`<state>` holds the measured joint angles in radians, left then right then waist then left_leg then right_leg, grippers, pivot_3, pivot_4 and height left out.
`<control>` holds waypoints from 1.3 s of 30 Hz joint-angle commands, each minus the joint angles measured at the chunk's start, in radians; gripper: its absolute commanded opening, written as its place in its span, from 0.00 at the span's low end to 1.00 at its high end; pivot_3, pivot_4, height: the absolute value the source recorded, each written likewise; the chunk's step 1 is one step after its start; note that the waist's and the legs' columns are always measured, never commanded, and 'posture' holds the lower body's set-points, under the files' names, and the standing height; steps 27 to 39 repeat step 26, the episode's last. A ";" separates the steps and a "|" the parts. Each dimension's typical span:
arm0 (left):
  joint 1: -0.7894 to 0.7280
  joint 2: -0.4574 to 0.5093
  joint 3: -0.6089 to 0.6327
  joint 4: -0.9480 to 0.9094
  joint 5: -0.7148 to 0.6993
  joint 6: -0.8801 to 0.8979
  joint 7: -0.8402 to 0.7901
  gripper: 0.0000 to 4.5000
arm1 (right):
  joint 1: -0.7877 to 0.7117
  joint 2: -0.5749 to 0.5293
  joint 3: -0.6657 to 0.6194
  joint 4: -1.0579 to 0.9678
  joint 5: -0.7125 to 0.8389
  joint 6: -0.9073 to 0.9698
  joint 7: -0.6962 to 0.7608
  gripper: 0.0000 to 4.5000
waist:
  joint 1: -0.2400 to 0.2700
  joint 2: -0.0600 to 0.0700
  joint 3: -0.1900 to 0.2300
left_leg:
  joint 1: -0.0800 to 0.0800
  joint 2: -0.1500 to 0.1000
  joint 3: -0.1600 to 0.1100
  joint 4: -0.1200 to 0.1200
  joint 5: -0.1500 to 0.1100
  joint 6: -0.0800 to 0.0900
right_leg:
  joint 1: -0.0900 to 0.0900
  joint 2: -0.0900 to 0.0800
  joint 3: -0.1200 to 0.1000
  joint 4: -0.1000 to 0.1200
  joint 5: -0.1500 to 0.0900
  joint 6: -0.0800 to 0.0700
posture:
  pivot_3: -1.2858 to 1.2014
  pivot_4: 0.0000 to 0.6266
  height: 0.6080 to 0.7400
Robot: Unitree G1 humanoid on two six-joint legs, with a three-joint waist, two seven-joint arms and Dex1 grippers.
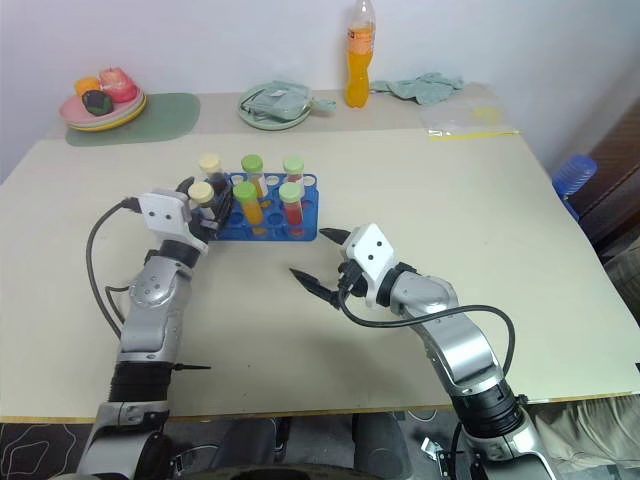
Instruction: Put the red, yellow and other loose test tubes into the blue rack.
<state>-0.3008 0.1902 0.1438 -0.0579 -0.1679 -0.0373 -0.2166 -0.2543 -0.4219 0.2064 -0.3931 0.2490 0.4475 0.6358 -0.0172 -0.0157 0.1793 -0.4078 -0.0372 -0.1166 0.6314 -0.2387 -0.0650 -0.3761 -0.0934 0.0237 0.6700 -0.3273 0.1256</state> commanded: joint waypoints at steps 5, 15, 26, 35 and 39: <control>0.105 0.181 0.189 -0.250 -0.205 0.183 -0.087 0.72 | 0.018 -0.127 -0.152 -0.080 0.101 0.049 0.082 1.00 | 0.000 0.000 0.000 | 0.000 0.001 0.000 0.000 0.000 0.000 | 0.000 0.000 0.000 0.000 0.000 0.000 | 0.52 0.24 1.00; 0.402 0.460 0.296 -0.246 -0.295 0.345 -0.360 0.72 | 0.096 -0.316 -0.408 0.026 0.197 0.094 0.172 1.00 | 0.005 0.001 0.000 | 0.002 0.001 0.000 -0.001 -0.001 0.002 | 0.004 0.000 -0.001 -0.004 0.000 0.000 | 0.52 0.24 1.00; 0.448 0.421 0.196 -0.232 -0.187 0.315 -0.339 0.72 | 0.141 -0.326 -0.421 0.122 0.150 0.006 0.183 1.00 | 0.003 0.001 0.000 | 0.002 0.001 0.001 -0.002 -0.001 0.002 | 0.004 0.000 0.000 -0.004 0.000 0.000 | 0.52 0.24 1.00; 0.448 0.421 0.196 -0.232 -0.187 0.315 -0.339 0.72 | 0.141 -0.326 -0.421 0.122 0.150 0.006 0.183 1.00 | 0.003 0.001 0.000 | 0.002 0.001 0.001 -0.002 -0.001 0.002 | 0.004 0.000 0.000 -0.004 0.000 0.000 | 0.52 0.24 1.00; 0.448 0.421 0.196 -0.232 -0.187 0.315 -0.339 0.72 | 0.141 -0.326 -0.421 0.122 0.150 0.006 0.183 1.00 | 0.003 0.001 0.000 | 0.002 0.001 0.001 -0.002 -0.001 0.002 | 0.004 0.000 0.000 -0.004 0.000 0.000 | 0.52 0.24 1.00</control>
